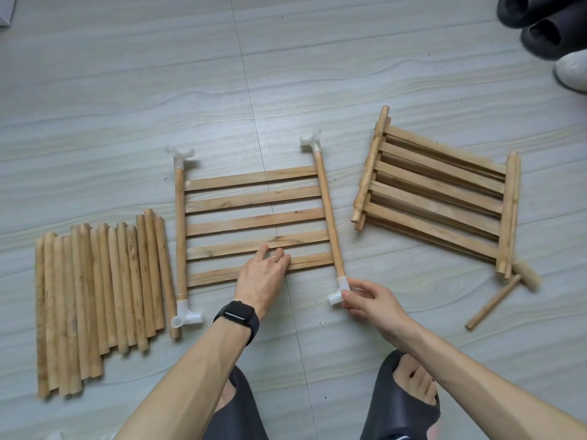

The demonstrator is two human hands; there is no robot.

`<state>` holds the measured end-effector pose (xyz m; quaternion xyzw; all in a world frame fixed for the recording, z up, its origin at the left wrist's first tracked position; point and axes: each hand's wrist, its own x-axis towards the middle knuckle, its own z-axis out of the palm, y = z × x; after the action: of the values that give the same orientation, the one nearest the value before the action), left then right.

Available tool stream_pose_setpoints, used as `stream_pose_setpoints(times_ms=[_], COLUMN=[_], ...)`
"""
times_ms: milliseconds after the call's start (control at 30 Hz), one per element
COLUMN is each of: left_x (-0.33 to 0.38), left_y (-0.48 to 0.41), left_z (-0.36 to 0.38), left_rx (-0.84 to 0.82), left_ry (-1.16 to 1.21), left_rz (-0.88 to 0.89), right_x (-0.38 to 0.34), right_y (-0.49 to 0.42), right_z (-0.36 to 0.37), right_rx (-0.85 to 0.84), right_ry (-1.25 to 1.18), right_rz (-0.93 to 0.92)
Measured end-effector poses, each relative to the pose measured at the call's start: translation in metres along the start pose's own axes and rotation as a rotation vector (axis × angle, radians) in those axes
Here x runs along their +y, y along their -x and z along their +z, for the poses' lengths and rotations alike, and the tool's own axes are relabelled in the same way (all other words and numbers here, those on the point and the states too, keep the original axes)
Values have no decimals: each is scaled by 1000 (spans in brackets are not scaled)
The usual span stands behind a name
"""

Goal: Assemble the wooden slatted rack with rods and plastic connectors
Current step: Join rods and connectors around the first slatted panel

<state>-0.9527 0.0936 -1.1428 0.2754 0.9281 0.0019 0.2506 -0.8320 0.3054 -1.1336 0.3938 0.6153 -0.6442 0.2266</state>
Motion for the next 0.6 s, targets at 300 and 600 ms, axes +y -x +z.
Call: stream_pose_setpoints(times_ms=[300,600], left_x=[0,-1], left_y=[1,2], left_z=[-6,-8], left_rx=[-51,-62], left_ry=[-80,-107], left_rz=[21,37], right_x=[0,0], right_y=[-2,-3], right_z=[10,6], right_rx=[-10,-39], right_ry=[-394,-244], right_rz=[146,67])
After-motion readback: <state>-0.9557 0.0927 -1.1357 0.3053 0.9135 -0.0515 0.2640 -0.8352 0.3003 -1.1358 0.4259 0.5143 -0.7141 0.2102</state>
